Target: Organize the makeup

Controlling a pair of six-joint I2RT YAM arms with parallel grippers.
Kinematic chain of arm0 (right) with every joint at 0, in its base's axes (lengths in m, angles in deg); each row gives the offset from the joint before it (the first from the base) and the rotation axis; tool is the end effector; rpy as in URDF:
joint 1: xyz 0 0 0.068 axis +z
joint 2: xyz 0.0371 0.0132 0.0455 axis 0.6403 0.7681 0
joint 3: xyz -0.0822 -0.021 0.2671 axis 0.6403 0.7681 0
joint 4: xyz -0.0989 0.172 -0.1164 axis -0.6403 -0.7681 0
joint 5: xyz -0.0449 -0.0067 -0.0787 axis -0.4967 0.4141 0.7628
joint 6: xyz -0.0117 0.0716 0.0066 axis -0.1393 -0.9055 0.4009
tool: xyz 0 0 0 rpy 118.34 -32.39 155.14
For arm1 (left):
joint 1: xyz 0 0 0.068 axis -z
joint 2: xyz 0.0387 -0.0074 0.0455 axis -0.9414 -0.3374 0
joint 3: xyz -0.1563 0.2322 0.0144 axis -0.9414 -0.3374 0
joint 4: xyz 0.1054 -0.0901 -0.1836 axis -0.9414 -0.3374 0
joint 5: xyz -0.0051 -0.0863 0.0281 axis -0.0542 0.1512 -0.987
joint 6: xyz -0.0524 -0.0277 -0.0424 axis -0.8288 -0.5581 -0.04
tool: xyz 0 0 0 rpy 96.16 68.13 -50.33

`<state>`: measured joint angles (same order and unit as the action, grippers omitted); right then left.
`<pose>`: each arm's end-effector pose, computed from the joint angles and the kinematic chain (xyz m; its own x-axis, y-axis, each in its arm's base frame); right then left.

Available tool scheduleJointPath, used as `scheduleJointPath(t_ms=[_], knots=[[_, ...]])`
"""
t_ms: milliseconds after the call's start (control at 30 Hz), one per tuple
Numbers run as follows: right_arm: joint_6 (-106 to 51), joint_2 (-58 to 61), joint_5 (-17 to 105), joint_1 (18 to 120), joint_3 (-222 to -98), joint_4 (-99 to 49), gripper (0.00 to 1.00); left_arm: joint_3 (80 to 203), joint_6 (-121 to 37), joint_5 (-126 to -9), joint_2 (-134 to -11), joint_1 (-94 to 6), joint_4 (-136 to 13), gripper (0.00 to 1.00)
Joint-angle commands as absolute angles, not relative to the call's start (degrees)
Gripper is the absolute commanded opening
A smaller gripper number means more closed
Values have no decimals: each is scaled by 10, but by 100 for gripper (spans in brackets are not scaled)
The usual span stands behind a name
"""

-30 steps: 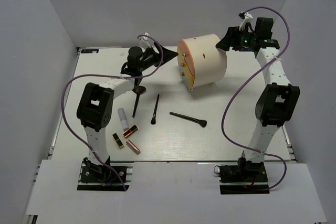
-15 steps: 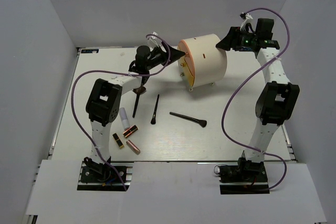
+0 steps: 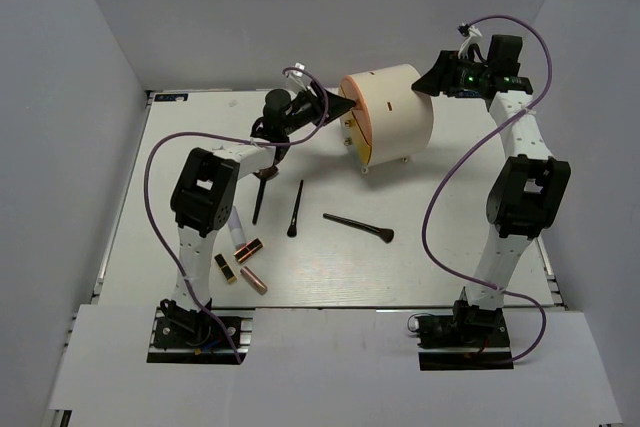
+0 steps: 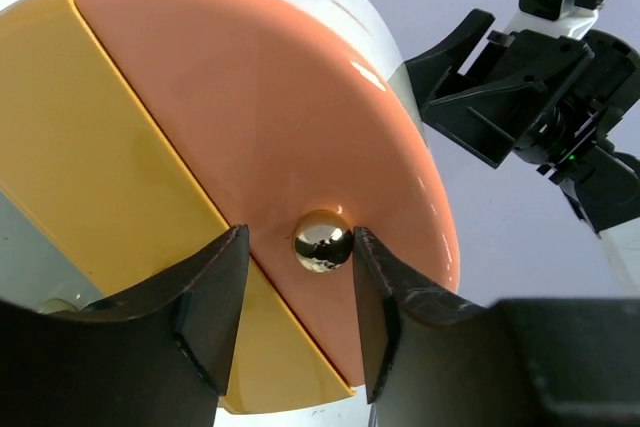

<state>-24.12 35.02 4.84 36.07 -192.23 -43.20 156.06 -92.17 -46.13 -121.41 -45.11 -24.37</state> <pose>0.4552 0.0145 0.3460 -0.4696 0.0730 -0.8798 -0.5835 0.7222 0.3714 0.4433 -0.2412 0.2573 -0.7084 -0.5123 -0.4855 0.4040 0.2698 -0.8741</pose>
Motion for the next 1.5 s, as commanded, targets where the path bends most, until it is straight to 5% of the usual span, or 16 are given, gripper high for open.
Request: scheduleJointPath(t_ms=[0, 400, 1100, 1167, 1300, 1467], knots=[[-244, 353, 46, 359, -1923, -414, 66, 1587, -930, -462, -1218, -444, -227, 52], [-244, 345, 57, 359, -1911, -412, 61, 1577, -945, -468, -1213, -444, -203, 17], [-219, 347, 142, 352, -1912, -438, 60, 1427, -922, -469, -1103, -504, -199, 15], [-216, 346, 131, 352, -1912, -443, 65, 1428, -922, -468, -1102, -509, -201, 21], [-209, 343, 96, 352, -1912, -444, 89, 1454, -923, -442, -1118, -509, -214, 60], [-209, 337, 70, 352, -1913, -443, 89, 1470, -922, -440, -1121, -509, -228, 79]])
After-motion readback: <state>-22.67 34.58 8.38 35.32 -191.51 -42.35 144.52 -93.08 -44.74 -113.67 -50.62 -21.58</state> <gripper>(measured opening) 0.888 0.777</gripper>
